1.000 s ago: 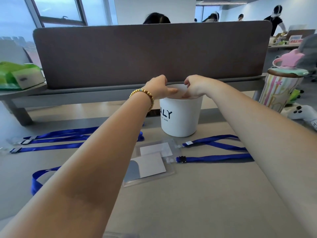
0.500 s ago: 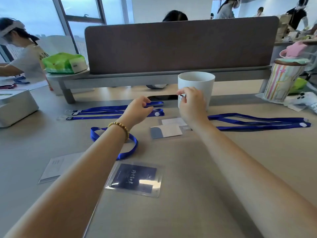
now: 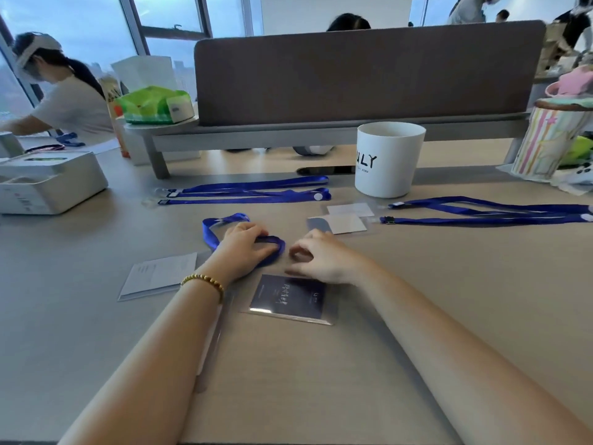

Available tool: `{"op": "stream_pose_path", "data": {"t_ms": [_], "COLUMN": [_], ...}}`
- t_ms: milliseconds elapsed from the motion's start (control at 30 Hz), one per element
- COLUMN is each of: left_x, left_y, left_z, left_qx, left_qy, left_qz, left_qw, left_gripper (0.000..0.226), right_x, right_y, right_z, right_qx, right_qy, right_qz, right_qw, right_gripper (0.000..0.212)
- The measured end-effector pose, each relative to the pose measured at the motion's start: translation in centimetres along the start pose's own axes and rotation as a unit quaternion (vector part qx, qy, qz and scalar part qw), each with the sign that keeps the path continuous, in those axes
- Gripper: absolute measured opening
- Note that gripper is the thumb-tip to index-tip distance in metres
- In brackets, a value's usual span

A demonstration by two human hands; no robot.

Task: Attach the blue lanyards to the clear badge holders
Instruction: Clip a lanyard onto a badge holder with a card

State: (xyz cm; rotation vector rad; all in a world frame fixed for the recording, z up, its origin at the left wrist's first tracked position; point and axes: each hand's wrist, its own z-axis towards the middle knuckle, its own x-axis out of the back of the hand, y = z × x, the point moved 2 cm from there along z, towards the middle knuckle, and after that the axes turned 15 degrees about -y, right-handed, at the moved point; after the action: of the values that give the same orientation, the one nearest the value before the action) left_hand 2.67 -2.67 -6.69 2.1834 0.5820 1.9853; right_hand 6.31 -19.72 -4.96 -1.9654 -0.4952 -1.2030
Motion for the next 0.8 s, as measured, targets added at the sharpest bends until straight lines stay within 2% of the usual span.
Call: {"op": "stream_pose_path", "data": {"t_ms": [67,133,267,333,400,500,567,700,800], "left_x": [0.3,0.9,2.5,3.1,3.6,4.0,4.1,4.1,4.0], "left_y": [-0.9,-2.0,-3.0,-3.1,-2.8,-2.2,-2.1,-2.5,-2.6], "left_z": [0.1,0.2,0.3,0.7,1.5,3.5,5.3,8.7,10.4], "left_qx": [0.024,0.053,0.112,0.126,0.119,0.085,0.064,0.065,0.059], "left_qy": [0.01,0.008,-0.027,-0.027,-0.006,0.014,0.007,-0.023,-0.051], "left_qz": [0.023,0.054,0.121,0.127,0.068,0.033,0.049,0.093,0.106], "left_qw": [0.999,0.997,0.986,0.983,0.991,0.996,0.997,0.993,0.991], "left_gripper": [0.043,0.042,0.033,0.036,0.042,0.045,0.052,0.069,0.059], "right_x": [0.3,0.3,0.1,0.5,1.4,3.4,4.5,5.5,5.6], "right_y": [0.1,0.2,-0.1,-0.1,0.5,2.9,4.2,5.2,5.1], "right_z": [-0.7,-0.8,0.8,2.0,3.4,5.8,7.6,11.6,13.8], "right_qx": [-0.011,-0.017,-0.014,-0.003,0.006,-0.024,-0.057,-0.083,-0.094], "right_qy": [-0.061,-0.09,-0.07,-0.062,0.008,0.168,0.204,0.151,0.108], "right_qz": [-0.003,-0.015,-0.018,-0.003,0.035,0.043,0.019,-0.101,-0.151], "right_qw": [0.998,0.996,0.997,0.998,0.999,0.985,0.977,0.98,0.978], "right_gripper": [0.069,0.077,0.072,0.064,0.049,0.02,0.023,0.039,0.036]}}
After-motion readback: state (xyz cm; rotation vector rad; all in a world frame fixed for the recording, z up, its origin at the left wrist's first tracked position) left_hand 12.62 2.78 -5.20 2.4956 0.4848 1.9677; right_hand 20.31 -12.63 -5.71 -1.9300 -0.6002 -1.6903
